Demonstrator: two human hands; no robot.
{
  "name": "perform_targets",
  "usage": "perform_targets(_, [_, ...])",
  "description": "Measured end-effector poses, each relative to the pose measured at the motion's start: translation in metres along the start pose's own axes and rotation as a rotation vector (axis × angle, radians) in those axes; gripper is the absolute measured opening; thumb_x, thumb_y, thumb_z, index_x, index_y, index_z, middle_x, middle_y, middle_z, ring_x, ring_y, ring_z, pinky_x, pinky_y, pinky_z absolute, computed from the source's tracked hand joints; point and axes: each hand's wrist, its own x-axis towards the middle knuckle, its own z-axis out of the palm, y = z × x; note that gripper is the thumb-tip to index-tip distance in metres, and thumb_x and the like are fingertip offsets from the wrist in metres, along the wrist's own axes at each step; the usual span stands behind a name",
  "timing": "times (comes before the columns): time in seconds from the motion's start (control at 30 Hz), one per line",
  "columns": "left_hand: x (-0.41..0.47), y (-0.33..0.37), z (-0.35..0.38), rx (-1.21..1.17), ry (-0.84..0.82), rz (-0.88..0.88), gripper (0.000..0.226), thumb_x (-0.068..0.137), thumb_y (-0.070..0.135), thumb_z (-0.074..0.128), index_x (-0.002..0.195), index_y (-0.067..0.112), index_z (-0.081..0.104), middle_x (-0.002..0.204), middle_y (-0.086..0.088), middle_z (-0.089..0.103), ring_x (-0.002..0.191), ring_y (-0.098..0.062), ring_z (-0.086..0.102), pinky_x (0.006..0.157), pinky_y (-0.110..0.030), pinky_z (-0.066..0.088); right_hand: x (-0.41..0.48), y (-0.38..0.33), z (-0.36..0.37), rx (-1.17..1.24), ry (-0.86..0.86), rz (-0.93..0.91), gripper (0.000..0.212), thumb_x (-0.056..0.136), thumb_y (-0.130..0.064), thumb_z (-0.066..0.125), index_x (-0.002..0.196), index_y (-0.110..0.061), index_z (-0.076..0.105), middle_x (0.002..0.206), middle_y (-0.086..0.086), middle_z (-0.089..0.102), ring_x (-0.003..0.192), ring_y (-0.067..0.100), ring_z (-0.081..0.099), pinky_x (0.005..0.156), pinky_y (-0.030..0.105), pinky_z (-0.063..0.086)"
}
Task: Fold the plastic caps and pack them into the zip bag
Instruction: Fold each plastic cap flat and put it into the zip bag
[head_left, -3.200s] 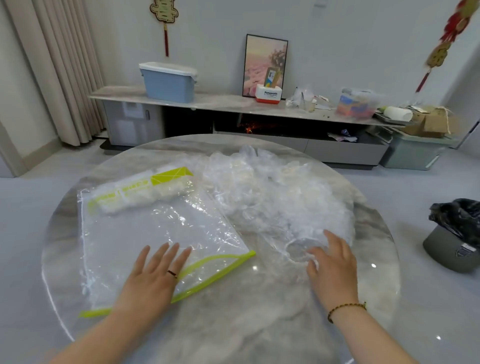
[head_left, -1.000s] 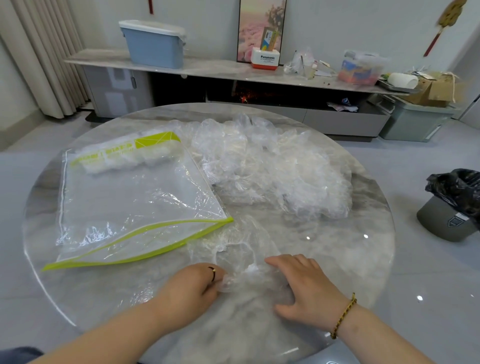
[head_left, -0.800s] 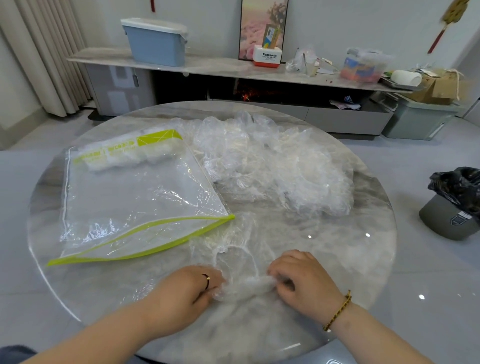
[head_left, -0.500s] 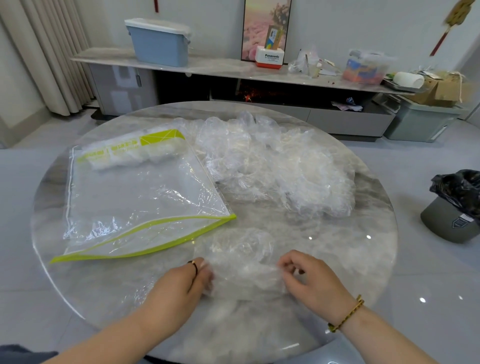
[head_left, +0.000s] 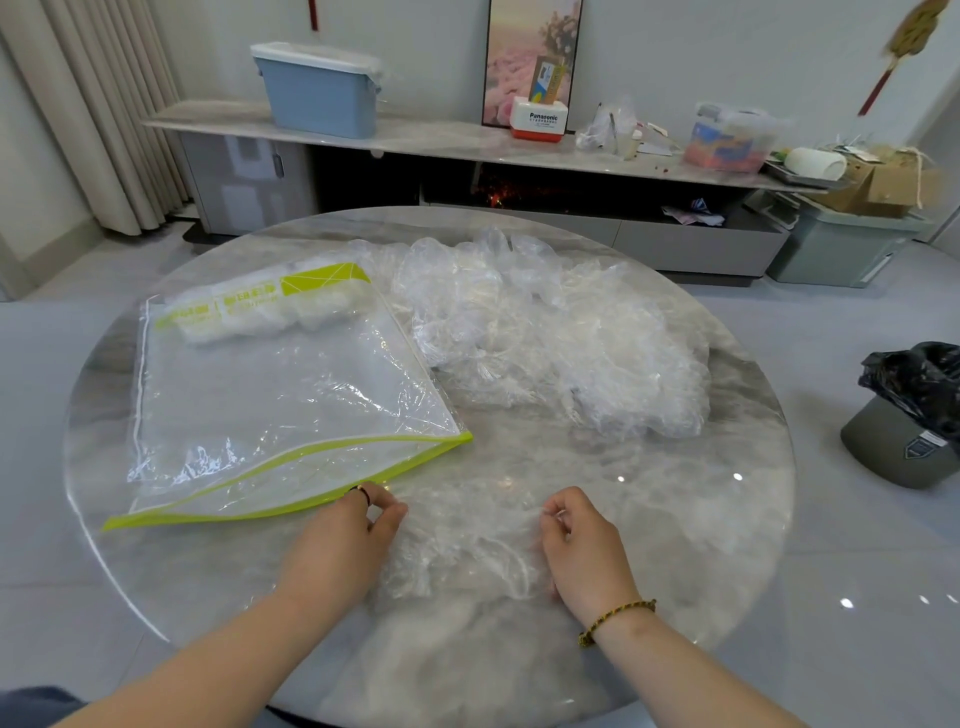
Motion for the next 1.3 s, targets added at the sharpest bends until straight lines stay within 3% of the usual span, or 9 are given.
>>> perform_targets(0.1, [-0.002,0.007,-0.007,0.121,0.184,0.163,0.007,0.095,0.033,0.043,0.101,0.028,0.045,0.063,0.010,0.050,0.063,-0.013,0.047,0.050,-0.021,0.027,0.002,0.000,0.003,-0.089,-0.002,0.012,0.017,0.096,-0.011,0.037,0.081,-0.019,0.039,0.066,-0.001,0.048,0.047,0.015,0.046,0.040,0.023,0.043])
perform_targets(0.27, [-0.015,0.011,0.014,0.338,0.267,0.958,0.034,0.100,0.035,0.018,0.105,0.022,0.050,0.093,0.001,0.070,0.097,-0.013,0.050,0.092,-0.028,0.031,0.010,0.002,0.001,0.031,0.017,0.137,0.026,0.097,-0.011,0.030,0.074,-0.023,0.033,0.065,0.005,0.050,0.039,0.017,0.046,0.032,0.022,0.034])
perform_targets(0.47, [0.003,0.005,0.034,0.703,-0.082,0.713,0.073,0.099,0.041,0.000,0.111,0.015,0.067,0.112,-0.003,0.068,0.103,-0.018,0.065,0.105,-0.029,0.011,0.012,-0.001,0.000,-0.068,-0.036,0.134,0.016,0.096,-0.013,0.032,0.110,-0.019,0.038,0.076,0.003,0.053,0.058,0.019,0.052,0.043,0.020,0.037])
perform_targets(0.53, [0.010,0.003,0.034,0.745,-0.125,0.679,0.076,0.098,0.045,-0.001,0.108,0.017,0.070,0.112,-0.003,0.068,0.101,-0.017,0.066,0.104,-0.026,0.011,0.010,-0.003,0.001,-0.330,-0.029,0.012,0.036,0.096,-0.009,0.031,0.130,-0.019,0.031,0.109,0.001,0.053,0.088,0.020,0.057,0.063,0.023,0.043])
perform_targets(0.63, [0.013,-0.003,0.039,0.759,-0.184,0.688,0.077,0.097,0.047,0.000,0.107,0.019,0.070,0.110,0.000,0.069,0.100,-0.014,0.066,0.102,-0.023,0.012,0.012,0.003,0.008,-0.596,0.311,-0.406,0.039,0.085,-0.011,0.034,0.123,-0.018,0.039,0.124,0.006,0.056,0.108,0.019,0.053,0.088,0.027,0.043])
perform_targets(0.83, [0.017,-0.008,0.042,0.766,-0.261,0.716,0.077,0.096,0.050,0.001,0.109,0.017,0.069,0.114,0.000,0.067,0.104,-0.015,0.065,0.104,-0.026,0.011,0.008,0.018,0.027,-0.824,0.066,-0.509,0.051,0.098,-0.035,-0.002,0.117,-0.019,0.043,0.117,-0.003,0.065,0.107,0.011,0.061,0.102,0.028,0.021])
perform_targets(1.07, [0.016,-0.003,0.037,0.750,-0.290,0.696,0.080,0.095,0.054,-0.001,0.113,0.016,0.067,0.118,-0.002,0.065,0.107,-0.016,0.063,0.104,-0.025,0.009,0.015,0.023,0.021,-0.894,-0.005,-0.465,0.074,0.098,-0.037,-0.001,0.103,-0.023,0.071,0.111,-0.008,0.068,0.100,0.007,0.065,0.091,0.026,0.032])
perform_targets(1.2, [0.018,-0.001,0.028,0.517,-0.287,0.622,0.127,0.046,0.086,-0.029,0.147,0.024,0.017,0.149,0.010,-0.001,0.138,-0.004,-0.004,0.104,-0.012,-0.014,0.013,0.024,0.009,-0.811,0.078,-0.604,0.038,0.078,-0.046,0.036,0.103,-0.029,0.058,0.106,-0.004,0.069,0.103,0.014,0.060,0.092,0.030,0.030])
perform_targets(1.3, [0.018,0.001,0.012,0.323,-0.220,0.514,0.113,0.051,0.084,-0.003,0.137,0.024,0.039,0.148,0.013,0.023,0.137,-0.004,0.022,0.103,-0.012,0.011,0.016,0.021,-0.011,-0.681,0.165,-0.770,0.024,0.058,-0.044,0.043,0.077,-0.032,0.049,0.079,-0.010,0.062,0.085,0.008,0.043,0.079,0.021,0.028])
